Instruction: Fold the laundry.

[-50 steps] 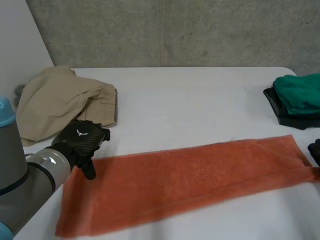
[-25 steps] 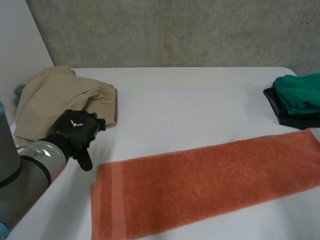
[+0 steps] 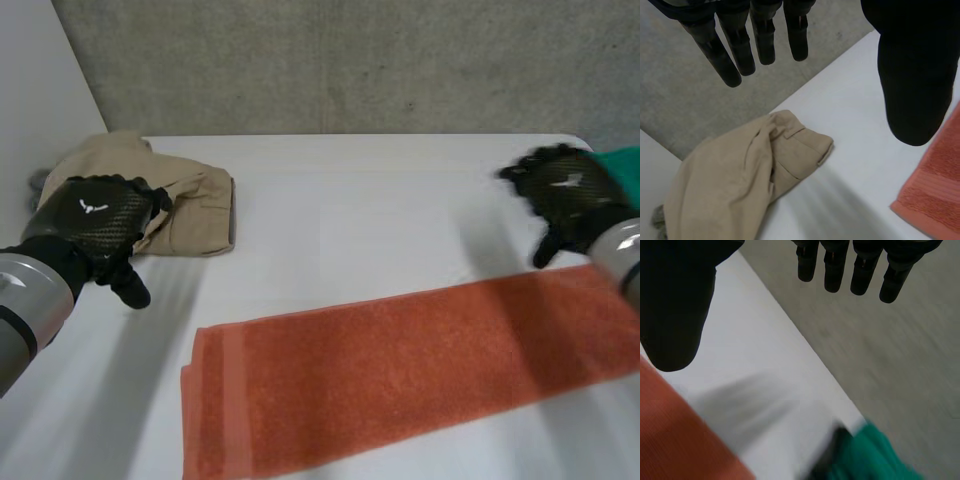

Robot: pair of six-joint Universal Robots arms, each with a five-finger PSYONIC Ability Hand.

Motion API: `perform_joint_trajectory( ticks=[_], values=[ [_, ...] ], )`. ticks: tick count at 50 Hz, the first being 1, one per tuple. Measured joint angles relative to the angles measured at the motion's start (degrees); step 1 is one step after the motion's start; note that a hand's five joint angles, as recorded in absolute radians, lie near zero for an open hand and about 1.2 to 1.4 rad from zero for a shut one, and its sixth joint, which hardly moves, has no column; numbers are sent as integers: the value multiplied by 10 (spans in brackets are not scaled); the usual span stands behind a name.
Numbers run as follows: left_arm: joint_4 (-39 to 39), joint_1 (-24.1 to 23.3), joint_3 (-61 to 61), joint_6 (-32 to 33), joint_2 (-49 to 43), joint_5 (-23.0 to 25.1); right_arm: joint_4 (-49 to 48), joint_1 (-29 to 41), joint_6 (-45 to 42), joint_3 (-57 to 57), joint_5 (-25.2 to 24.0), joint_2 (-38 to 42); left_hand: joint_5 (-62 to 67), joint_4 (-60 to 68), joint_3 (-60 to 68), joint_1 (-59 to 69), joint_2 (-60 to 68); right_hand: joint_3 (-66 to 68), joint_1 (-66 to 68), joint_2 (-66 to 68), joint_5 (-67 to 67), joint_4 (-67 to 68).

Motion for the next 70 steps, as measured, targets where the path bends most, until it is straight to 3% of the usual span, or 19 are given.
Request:
perform_joint_trajectory(
  ticks=[4, 8, 10, 17, 25, 32, 34, 40, 48, 55, 58, 63, 70],
  values=[
    [1, -6, -2, 0, -13, 2, 20, -87, 8, 0, 2, 1, -10, -11, -15, -15, -11, 19, 6, 18, 23, 17],
    [5, -17, -4, -1, -30, 0, 71, -201, -14, 0, -26, 9, -10, -13, -15, -15, -12, 57, 54, 51, 62, 55],
    [10, -25, -7, -2, -40, -2, 111, -269, -52, 1, -60, 24, -10, -13, -15, -15, -14, 92, 91, 82, 97, 90],
    [27, -41, -11, -2, -61, -8, 159, -367, -140, 8, -136, 88, -10, -13, -15, -15, -14, 113, 113, 100, 124, 119],
    [33, -49, -9, -2, -69, -8, 122, -400, -155, 18, -171, 159, -10, -13, -15, -15, -14, 157, 155, 157, 163, 158],
    [33, -54, -8, -1, -69, -9, 80, -410, -139, 28, -186, 174, -10, -13, -15, -15, -14, 181, 179, 179, 185, 181],
    [33, -55, -8, -1, -69, -10, 70, -411, -133, 29, -193, 177, -10, -13, -15, -15, -14, 212, 215, 211, 215, 210],
    [33, -58, -8, -1, -67, -14, 52, -412, -105, 29, -211, 181, -10, -13, -15, -15, -14, 514, 496, 519, 509, 515],
    [33, -60, -10, -2, -64, -21, 18, -412, -48, 13, -210, 151, -10, -13, -15, -15, -14, 538, 496, 535, 521, 544],
    [31, -51, -12, -2, -43, -23, 9, -353, -66, -12, -173, 83, -11, -14, -15, -15, -15, 539, 496, 535, 521, 545],
    [30, -38, -12, -2, -26, -22, 10, -281, -79, -15, -176, 44, -16, -16, -15, -15, -15, 541, 496, 535, 529, 545],
    [30, -7, -9, -3, 10, -14, 6, -98, -91, 0, -228, -20, -17, -16, -15, -15, -15, 541, 496, 535, 529, 545],
    [25, 19, -7, -6, 37, -1, -21, 137, -103, 55, -297, -48, -22, -22, -26, -26, -23, 541, 496, 535, 531, 545]
  ],
)
